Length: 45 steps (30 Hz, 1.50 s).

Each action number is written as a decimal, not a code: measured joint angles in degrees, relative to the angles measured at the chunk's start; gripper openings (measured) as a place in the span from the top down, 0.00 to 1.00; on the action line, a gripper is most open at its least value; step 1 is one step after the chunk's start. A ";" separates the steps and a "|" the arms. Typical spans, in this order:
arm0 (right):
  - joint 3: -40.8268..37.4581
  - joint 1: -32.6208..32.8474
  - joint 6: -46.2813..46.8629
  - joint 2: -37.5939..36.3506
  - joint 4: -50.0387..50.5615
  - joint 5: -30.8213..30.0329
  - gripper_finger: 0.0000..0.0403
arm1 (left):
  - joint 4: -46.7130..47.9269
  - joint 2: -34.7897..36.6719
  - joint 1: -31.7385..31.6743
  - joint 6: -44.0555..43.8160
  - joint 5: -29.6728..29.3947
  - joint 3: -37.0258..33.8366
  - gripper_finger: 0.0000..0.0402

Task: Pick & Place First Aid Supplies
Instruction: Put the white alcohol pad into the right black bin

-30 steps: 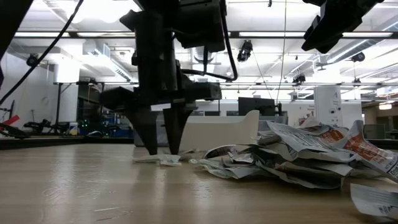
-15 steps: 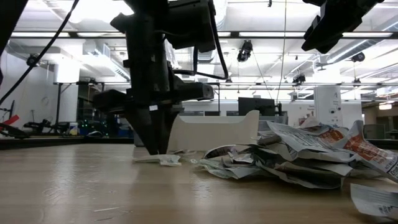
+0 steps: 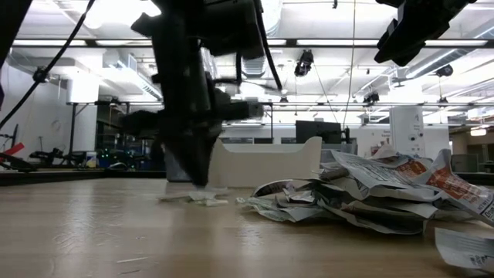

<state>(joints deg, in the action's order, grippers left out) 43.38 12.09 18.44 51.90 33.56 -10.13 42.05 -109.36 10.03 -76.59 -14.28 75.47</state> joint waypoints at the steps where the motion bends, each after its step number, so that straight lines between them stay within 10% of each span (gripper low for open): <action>1: 0.00 0.00 0.00 0.00 0.07 0.02 0.98 | 0.23 1.55 -0.01 -0.02 -1.40 -0.01 1.00; 9: 0.00 -0.02 0.02 -0.02 0.06 0.02 0.98 | -0.87 11.23 1.10 2.07 -6.57 0.19 1.00; 23: 0.00 -0.17 -4.64 0.00 -1.42 -0.34 0.98 | -30.63 14.54 5.40 13.19 -10.35 0.31 1.00; 45: 0.00 -0.11 -17.19 1.01 -12.18 -0.34 0.98 | -33.56 13.16 5.59 15.48 -11.52 1.09 1.00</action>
<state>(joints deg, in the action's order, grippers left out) 43.38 11.99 1.25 52.91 21.38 -10.47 8.49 -96.20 15.62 -61.10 -25.80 76.55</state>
